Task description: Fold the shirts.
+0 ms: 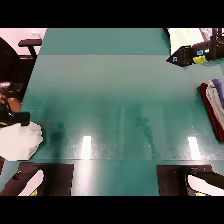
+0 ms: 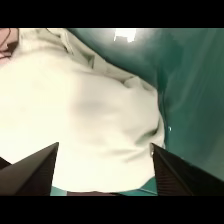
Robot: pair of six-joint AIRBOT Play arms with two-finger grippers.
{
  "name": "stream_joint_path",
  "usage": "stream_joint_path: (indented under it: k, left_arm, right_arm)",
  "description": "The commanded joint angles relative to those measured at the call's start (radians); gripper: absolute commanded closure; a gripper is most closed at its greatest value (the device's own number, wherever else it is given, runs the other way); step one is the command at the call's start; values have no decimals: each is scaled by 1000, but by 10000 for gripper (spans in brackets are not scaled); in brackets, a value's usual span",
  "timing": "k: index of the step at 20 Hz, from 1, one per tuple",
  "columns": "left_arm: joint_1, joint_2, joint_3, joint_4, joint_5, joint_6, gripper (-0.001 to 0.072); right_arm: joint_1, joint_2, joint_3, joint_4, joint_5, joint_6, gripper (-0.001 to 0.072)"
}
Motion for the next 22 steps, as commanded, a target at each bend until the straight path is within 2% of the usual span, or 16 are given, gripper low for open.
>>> stream_joint_path:
  k: [1, 3, 4, 5, 6, 10, 13, 18, 22]
  left_arm:
    - [21, 5, -153, 17, 98, -68, 44]
    - [21, 5, -154, 17, 99, -97, 46]
    - [21, 5, -149, 17, 99, -97, 199]
    - [21, 5, -140, 17, 99, -95, 461]
    - [21, 5, -127, 16, 97, -94, 666]
    - [21, 5, -36, 16, 80, -93, 683]
    - [20, 30, 187, -10, 37, -76, 683]
    - [20, 37, 771, -194, -26, -12, 685]
    - [20, 37, 1006, -380, 21, 22, 687]
  right_arm:
    - [0, 0, 1, 0, -5, 0, 689]
    - [0, 0, 1, 0, -8, 0, 690]
    - [0, 0, 1, 0, -9, 0, 690]
    - [0, 0, 1, 0, -11, 0, 690]
    - [0, 0, 1, 0, -16, 0, 690]
    - [0, 2, 1, 2, -23, 0, 690]
    - [0, 36, 2, 1, -56, 0, 690]
    - [0, 170, 2, 0, -268, 0, 690]
    - [0, 239, 2, -1, -345, 0, 690]
